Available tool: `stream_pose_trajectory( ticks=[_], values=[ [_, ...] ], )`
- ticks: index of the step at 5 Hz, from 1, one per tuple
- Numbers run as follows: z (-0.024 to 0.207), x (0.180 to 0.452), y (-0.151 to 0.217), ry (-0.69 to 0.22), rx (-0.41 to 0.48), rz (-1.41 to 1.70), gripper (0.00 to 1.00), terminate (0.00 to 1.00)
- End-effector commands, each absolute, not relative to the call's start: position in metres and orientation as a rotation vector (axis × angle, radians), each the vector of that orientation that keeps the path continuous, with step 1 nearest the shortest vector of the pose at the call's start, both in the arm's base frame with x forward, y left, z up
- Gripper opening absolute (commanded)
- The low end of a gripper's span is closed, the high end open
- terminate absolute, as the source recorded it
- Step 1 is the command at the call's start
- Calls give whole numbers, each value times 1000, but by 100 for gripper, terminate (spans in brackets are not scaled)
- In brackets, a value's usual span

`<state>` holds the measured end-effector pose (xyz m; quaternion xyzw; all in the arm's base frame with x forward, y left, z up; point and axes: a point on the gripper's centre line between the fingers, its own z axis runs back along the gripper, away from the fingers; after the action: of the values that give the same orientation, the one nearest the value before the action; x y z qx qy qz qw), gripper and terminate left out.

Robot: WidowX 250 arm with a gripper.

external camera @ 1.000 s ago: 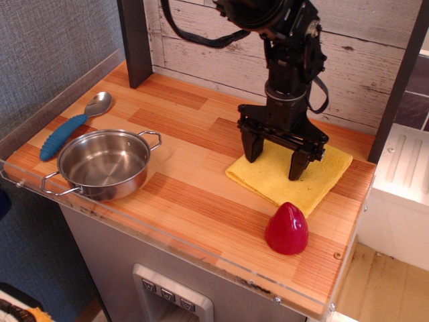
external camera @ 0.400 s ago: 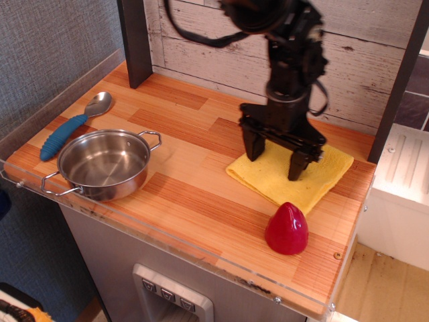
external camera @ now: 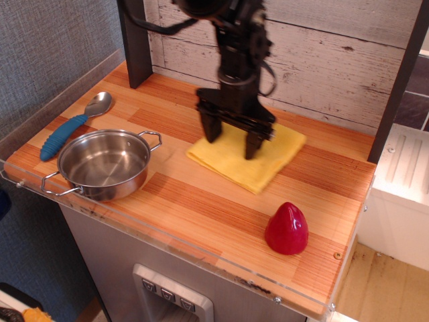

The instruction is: Place the yellow cloth behind the metal pot.

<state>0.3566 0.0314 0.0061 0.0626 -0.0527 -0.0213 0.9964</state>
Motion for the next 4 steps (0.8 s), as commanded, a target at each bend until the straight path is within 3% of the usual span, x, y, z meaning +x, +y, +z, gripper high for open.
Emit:
stream_pose_trajectory(
  ticks=[1,3,4],
  values=[
    [-5,352,119,-34,163,46,100,0],
    [2,354,163,-22,156,115,100,0],
    [0,348,167,-11,151,115,100,0]
  ],
)
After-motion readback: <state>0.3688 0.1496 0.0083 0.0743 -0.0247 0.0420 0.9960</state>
